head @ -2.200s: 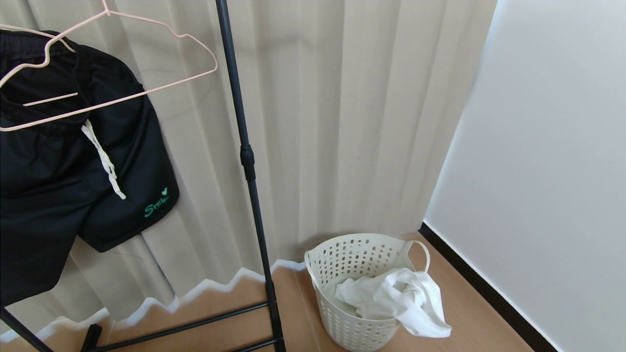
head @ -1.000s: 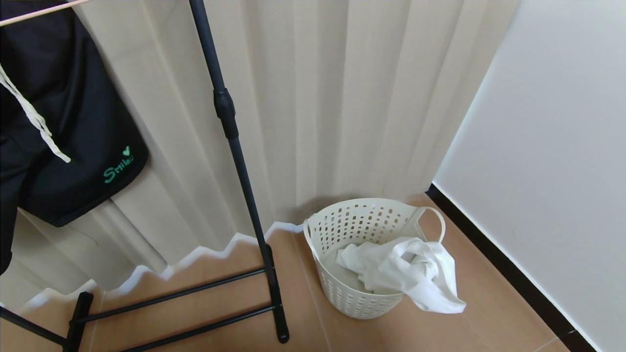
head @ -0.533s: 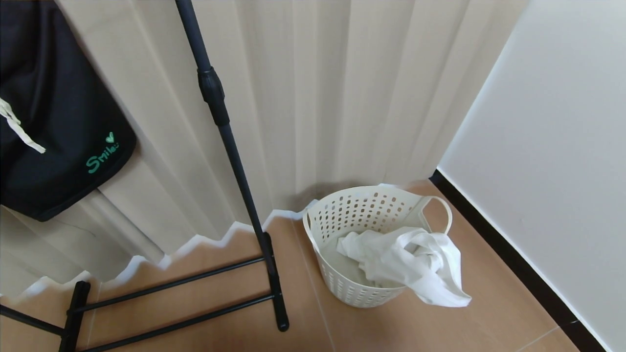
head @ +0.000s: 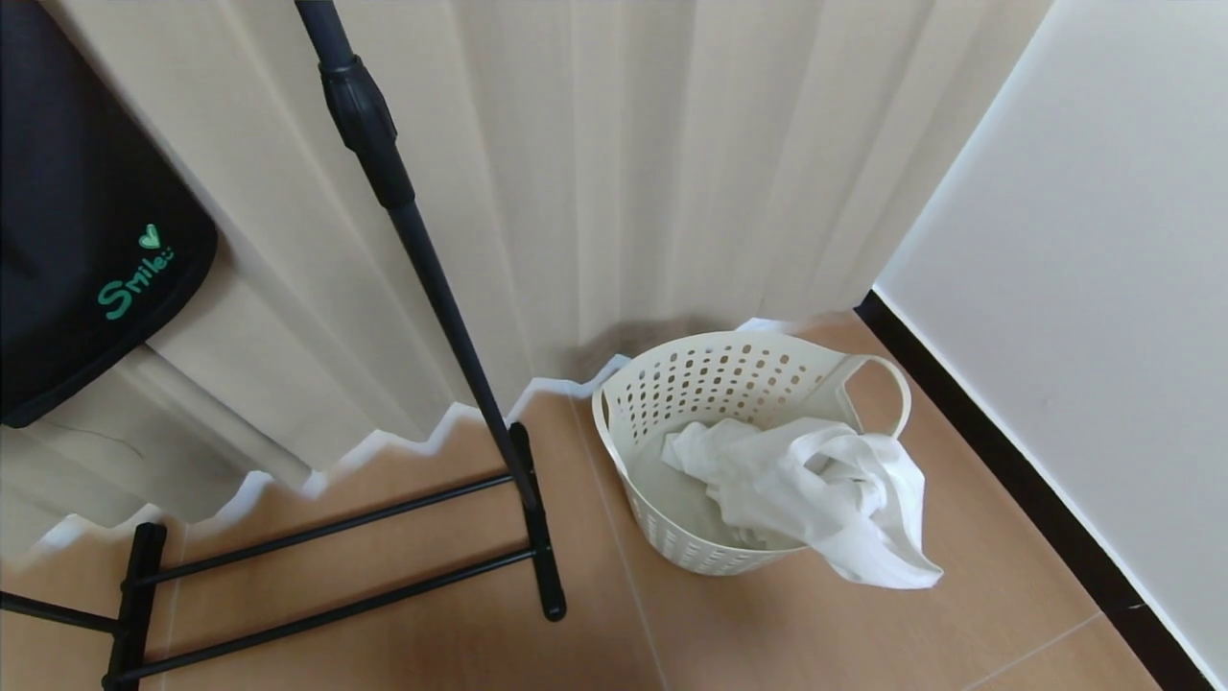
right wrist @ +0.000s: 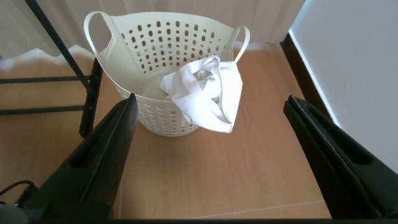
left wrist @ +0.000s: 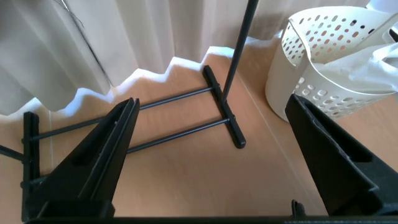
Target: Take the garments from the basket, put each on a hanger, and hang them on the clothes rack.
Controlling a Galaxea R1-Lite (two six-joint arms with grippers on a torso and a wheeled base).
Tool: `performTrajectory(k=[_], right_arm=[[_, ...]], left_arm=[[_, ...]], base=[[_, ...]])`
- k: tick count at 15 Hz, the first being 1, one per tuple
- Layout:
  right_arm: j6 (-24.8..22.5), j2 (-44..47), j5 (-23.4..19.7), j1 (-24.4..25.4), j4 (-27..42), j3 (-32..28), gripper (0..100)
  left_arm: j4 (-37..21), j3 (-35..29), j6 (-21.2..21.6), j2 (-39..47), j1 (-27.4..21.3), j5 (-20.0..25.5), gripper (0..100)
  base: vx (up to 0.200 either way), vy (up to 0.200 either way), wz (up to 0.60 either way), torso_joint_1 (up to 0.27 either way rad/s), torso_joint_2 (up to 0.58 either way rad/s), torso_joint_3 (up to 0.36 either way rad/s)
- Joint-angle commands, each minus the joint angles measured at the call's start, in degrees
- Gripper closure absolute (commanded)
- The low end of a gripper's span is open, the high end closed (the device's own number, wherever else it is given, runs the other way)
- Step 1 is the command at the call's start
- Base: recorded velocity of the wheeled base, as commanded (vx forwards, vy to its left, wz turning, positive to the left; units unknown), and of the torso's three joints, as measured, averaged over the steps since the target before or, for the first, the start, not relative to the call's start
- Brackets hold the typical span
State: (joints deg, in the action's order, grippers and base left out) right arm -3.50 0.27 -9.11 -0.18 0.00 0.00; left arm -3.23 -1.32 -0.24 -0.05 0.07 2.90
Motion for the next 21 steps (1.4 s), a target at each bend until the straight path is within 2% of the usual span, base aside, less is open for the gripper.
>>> performTrajectory(k=[1,7,9,10,11,14,15,16,18,20,21], right_arm=[[-0.02,0.08,-0.03,0.01,0.0,0.0,0],[-0.02,0.08,0.14,0.01,-0.35,0.0,0],[-3.53,0.79,0.49,-0.17,0.79,-0.09,0],[-7.22,2.81,0.58,-0.7,1.49,-0.7,0],[-12.23,11.51,0.41,-1.66,2.11,-2.55,0],[-13.82,42.62,0.49,-0.78,-6.42,-12.57,0],[-15.66,48.42,0.49,0.01,-8.35,-15.38,0],[-20.93,58.0,1.9,2.82,-9.23,-21.01,0],[-28.93,68.29,8.49,9.24,-8.35,-29.53,0],[-41.5,79.62,17.02,13.72,-8.26,-38.06,0],[-42.03,79.98,17.28,13.81,-8.26,-38.32,0]], left_arm=[[-0.02,0.0,-0.02,0.05,0.01,0.0,0],[-0.02,0.0,-0.28,0.05,0.01,0.0,0],[-0.02,0.0,-0.28,0.05,0.01,0.0,0],[-0.02,-0.09,-0.28,0.05,0.01,0.0,0],[-0.02,0.0,-0.28,0.05,0.01,0.0,0],[-0.02,0.0,-0.28,0.05,0.01,0.0,0],[-0.02,0.0,-0.28,0.05,0.01,0.0,0],[-0.02,0.0,-0.28,0.05,0.01,0.0,0],[-0.02,0.0,-0.28,0.05,0.01,0.0,0],[-0.02,0.0,-0.28,0.05,0.01,0.0,0],[-0.02,0.0,-0.28,0.05,0.01,0.0,0]], base=[[0.0,0.0,0.0,0.002,0.01,-0.188],[0.0,0.0,0.0,0.002,0.0,-0.188],[0.0,0.0,0.0,0.004,0.01,-0.033],[0.0,0.0,0.0,0.0,0.0,0.0],[0.0,0.0,0.0,0.0,0.0,0.0],[0.0,0.0,0.0,0.0,0.0,0.0],[0.0,0.0,0.0,0.0,0.0,0.0],[0.0,0.0,0.0,0.0,0.0,0.0],[0.0,0.0,0.0,0.0,0.0,0.0],[0.0,0.0,0.0,0.0,0.0,0.0],[0.0,0.0,0.0,0.0,0.0,0.0]])
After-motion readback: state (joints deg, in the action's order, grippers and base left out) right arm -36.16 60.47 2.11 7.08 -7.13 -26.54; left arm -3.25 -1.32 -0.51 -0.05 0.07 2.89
